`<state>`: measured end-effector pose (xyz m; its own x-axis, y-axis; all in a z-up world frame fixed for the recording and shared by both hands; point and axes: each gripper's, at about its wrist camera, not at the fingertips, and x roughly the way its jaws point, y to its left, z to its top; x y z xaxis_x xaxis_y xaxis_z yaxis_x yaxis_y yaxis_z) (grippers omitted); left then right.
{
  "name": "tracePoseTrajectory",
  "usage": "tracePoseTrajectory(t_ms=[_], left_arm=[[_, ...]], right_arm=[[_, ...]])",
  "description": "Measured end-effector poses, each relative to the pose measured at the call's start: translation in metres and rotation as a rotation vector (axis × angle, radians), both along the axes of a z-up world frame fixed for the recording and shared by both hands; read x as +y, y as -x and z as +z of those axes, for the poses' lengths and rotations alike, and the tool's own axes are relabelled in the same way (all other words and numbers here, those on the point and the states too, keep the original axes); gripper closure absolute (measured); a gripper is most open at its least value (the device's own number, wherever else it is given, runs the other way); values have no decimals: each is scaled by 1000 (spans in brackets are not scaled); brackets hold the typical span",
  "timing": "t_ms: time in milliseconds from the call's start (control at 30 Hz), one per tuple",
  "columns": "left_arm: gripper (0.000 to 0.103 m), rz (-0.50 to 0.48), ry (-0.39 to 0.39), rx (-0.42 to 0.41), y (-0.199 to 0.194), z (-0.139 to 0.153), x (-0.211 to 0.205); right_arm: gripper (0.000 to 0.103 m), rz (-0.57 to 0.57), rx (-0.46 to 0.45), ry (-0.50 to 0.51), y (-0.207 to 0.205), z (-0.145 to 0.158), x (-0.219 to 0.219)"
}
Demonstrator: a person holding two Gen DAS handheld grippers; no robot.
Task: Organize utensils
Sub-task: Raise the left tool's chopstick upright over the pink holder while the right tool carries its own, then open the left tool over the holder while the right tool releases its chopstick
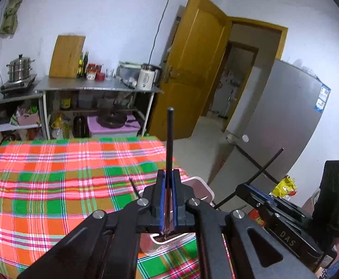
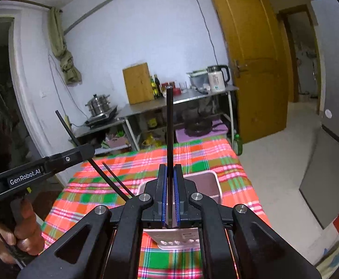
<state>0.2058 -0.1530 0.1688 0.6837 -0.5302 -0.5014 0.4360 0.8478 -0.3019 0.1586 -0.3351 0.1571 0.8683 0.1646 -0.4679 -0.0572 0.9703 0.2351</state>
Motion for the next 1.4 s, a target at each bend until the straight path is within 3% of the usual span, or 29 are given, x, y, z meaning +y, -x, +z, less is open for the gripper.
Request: tracePoseTrajectory(t_ms=[233,467,600,1033,1400], left_arm=[[97,6,-22,66,-11,-32,-6],[94,-2,-22,79,-10,-44,-7],[84,-4,-13,70,-5,-42,-3],[84,28,-21,-15,35,-26,28],[84,115,-48,-1,78,-56,74]], right_arm=[[98,19,71,12,-16,-25,3],[97,9,120,14,-23,-38,-2],[92,5,102,21,-18,-34,-1],[92,19,24,31,22,-15,15],[92,99,49,51,50,-38,55]])
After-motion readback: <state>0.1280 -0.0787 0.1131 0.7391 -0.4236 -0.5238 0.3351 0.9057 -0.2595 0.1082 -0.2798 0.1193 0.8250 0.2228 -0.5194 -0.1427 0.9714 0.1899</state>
